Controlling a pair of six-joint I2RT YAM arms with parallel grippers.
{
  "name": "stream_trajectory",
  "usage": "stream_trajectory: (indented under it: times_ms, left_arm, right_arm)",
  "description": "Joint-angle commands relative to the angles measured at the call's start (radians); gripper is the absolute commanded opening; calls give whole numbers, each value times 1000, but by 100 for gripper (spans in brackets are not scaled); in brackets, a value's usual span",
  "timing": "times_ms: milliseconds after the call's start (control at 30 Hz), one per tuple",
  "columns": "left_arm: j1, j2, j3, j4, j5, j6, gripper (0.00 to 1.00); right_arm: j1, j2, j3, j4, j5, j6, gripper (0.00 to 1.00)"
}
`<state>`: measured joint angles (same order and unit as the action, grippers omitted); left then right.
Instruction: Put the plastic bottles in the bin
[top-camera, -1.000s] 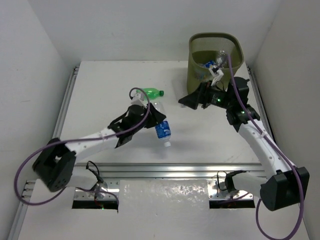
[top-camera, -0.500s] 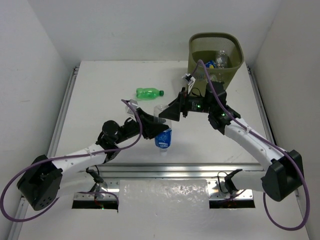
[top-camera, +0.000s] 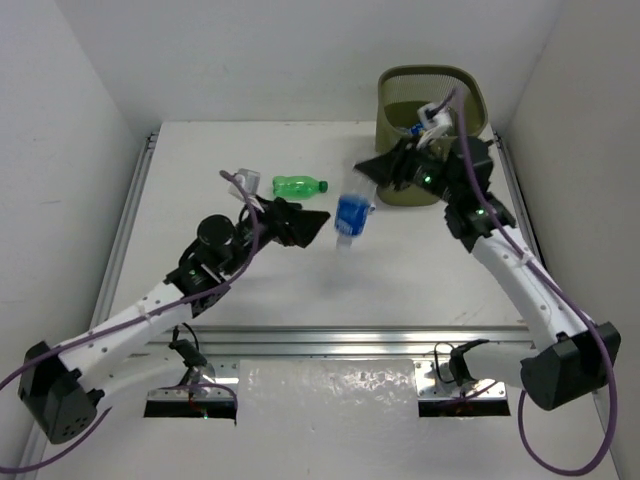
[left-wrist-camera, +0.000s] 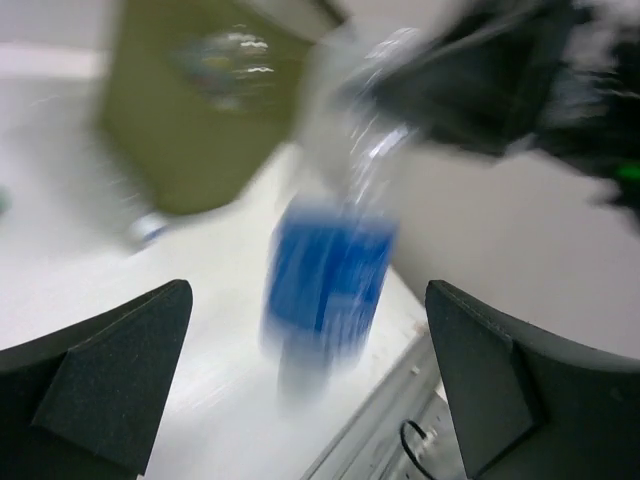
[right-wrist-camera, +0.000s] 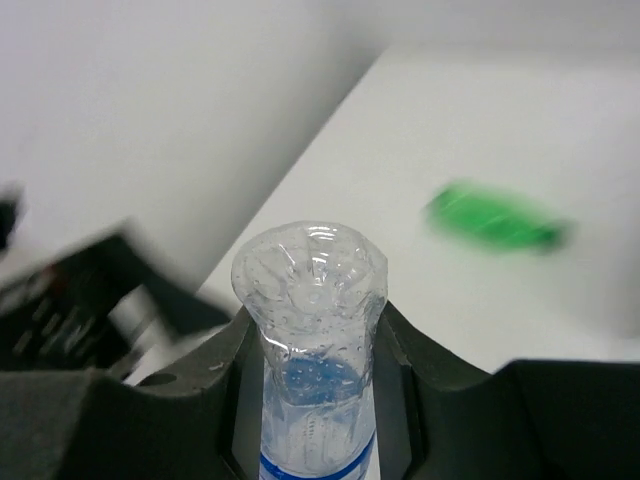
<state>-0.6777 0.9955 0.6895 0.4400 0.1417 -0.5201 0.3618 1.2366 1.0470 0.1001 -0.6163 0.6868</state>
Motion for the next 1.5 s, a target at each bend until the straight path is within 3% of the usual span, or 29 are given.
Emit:
stream_trajectory:
  times_ms: [0,67,100,200,333,500,567,600,633,700,967,1167,1300,1467]
  left_arm:
    - [0,-106,70,-467,-455,-85,100]
    - [6,-141,71,-608,-613,-178,100]
    - [7,-146,53,-616,-628,-188,100]
    - [47,-101,57,-641,-607,-233,100]
    - [105,124,192,-766,-558,-310,100]
    - [136,322,416,-892,-585,-372,100]
    - [145,397,505,-969,-632,-420,100]
    - [156,422,536,-995,-643,-476,100]
    - [162,472,594,-1041,-666,-500,100]
    - [170,523,652,-1095,-695,-594,100]
    - [202,863,967,-1342,-712,-885,100]
    - [256,1173,1318,-1489,-656,-926,100]
    - [279,1298,1432,-1471,-657,-922,100]
    - [297,1299,1381,-1318,-732,-885,100]
  right_arm:
    - [-64,-88,207,-127,523,-163,0]
    - [-69,-71,315,-148,698,-248,0]
    - [-70,-59,346,-142,859,-278,0]
    - [-87,42,470,-53,1056,-424,0]
    - [-161,243,658,26,1133,-553,0]
    - [-276,463,787,-24,1020,-586,4]
    - [-300,503,821,-86,937,-543,23]
    - [-304,520,838,-158,896,-532,93]
    - [-304,535,866,-187,844,-515,99]
    - [-302,520,861,-244,799,-497,99]
    - [-302,160,615,-332,623,-357,99]
    - [-294,-17,374,-317,518,-308,99]
    - [-288,-74,288,-318,411,-297,99]
    - [-284,-58,249,-335,325,-293,99]
